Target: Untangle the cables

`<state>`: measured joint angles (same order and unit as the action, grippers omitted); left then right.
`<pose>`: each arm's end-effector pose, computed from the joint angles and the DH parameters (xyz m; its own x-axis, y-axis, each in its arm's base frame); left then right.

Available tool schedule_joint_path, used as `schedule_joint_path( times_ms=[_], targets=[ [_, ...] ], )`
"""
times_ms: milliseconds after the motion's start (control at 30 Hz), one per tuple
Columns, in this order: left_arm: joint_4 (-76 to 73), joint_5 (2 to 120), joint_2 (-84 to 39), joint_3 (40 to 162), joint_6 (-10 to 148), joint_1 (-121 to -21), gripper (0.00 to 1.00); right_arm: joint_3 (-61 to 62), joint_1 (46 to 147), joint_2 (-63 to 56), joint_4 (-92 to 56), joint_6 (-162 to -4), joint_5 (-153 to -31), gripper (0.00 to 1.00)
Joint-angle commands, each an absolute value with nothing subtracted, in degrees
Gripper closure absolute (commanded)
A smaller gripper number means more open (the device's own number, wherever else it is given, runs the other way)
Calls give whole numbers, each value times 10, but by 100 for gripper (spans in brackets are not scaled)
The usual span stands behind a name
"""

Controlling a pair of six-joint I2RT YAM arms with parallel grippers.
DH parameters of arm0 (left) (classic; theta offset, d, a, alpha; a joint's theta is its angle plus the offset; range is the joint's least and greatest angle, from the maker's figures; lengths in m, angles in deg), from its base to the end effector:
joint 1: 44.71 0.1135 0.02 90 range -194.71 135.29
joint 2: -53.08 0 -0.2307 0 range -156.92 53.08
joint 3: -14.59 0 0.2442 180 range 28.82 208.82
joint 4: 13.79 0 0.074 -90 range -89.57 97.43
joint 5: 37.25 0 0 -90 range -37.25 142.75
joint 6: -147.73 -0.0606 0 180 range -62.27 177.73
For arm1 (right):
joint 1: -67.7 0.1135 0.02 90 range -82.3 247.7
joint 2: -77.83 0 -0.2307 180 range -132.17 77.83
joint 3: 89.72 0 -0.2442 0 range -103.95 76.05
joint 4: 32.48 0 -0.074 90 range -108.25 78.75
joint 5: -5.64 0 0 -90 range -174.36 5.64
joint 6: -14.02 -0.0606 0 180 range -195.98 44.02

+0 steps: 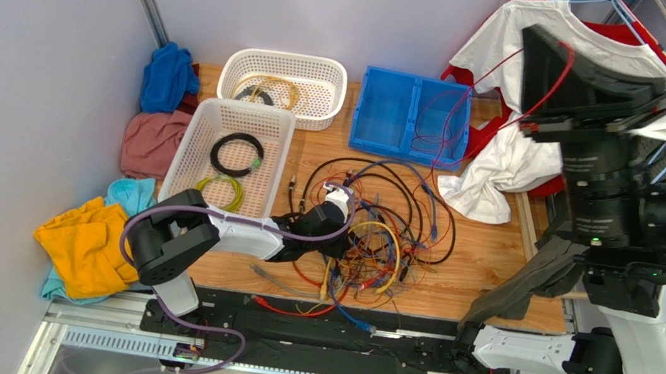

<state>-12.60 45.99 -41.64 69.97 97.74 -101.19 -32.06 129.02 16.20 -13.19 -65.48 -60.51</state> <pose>0.1881 -0.2710 0.1014 -0.7754 0.0144 -0.6313 0.3656 0.8255 -0.4301 0.0824 0.0996 0.6151 0.4319 0.4422 -0.7861 -0.5880 0.7989 0.1264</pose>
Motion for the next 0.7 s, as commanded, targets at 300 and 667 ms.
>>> schedule_joint_path(
  times_ms=[300,667],
  targets=[
    [-113,444,-409,649,989,-1008,100,-504,1289,67,-161,-607,-636,100],
    [-25,419,-165,627,963,-1008,36,-393,1254,55,-158,-553,-535,100]
  ],
)
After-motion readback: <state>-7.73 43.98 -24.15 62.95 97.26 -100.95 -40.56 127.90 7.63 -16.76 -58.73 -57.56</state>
